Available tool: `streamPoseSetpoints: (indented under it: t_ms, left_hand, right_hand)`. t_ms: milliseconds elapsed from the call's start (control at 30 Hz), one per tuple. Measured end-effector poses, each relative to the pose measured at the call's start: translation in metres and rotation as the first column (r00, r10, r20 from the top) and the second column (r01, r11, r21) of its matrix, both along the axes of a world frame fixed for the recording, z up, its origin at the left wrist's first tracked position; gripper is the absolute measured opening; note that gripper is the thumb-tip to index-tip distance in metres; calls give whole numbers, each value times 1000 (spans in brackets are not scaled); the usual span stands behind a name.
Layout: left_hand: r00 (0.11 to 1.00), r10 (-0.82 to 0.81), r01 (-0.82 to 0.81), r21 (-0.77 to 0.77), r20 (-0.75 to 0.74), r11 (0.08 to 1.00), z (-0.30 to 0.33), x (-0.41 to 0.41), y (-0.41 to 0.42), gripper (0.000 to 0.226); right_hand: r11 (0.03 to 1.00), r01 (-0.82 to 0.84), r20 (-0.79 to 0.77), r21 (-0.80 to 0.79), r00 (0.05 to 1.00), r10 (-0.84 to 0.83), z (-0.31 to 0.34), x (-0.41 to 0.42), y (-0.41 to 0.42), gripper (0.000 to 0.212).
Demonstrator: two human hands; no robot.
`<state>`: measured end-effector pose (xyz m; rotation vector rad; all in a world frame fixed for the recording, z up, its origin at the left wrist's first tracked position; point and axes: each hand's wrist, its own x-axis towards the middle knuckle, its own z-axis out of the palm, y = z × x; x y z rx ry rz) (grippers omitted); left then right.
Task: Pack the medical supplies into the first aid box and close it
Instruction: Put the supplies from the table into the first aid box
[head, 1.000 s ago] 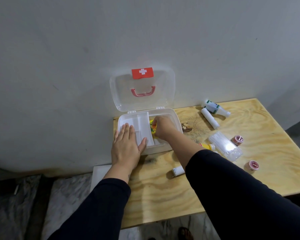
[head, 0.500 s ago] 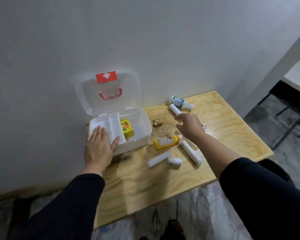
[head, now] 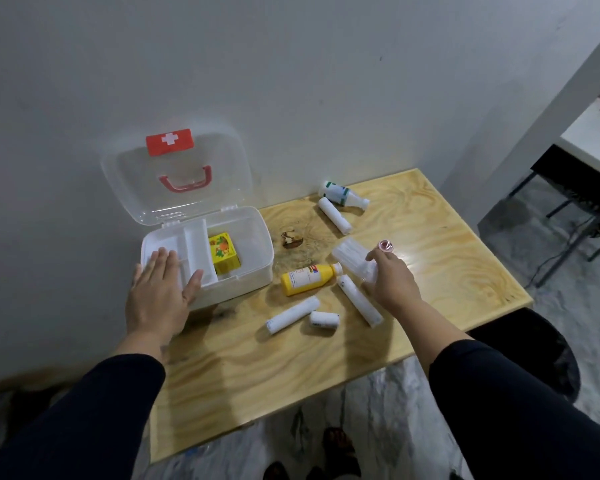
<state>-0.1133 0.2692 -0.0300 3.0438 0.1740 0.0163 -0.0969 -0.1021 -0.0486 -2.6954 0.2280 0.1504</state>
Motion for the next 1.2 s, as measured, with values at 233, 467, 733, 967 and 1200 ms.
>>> streamPoseSetpoints:
  t_ms: [233,467,733,967,1200]
  left_hand:
    - [1000,2,-3,-27,-23,1000,4,-1,-1,88]
    - [998,10,-12,-40,-56,999,6,-1,-1,85]
    - [1000,15,-16,-43,-21,999,5,0,-1,92]
    - [1000,17,-17,-28,-8,999,2,2,0,94]
    - [1000,20,-20,-43,14,999,1,0,0,100]
  right_hand:
    - [993,35,122,115,991,-49,45,13,13,52]
    - [966,-209,258,155,952,165,111,36,61,69]
    - [887,-460,119,-32,880,460,117,65,135,68]
    - [765,-564,-14,-311,807,590,100,85,185,44]
    - [808,-565,-35,-169,823,568,72,94,207,61]
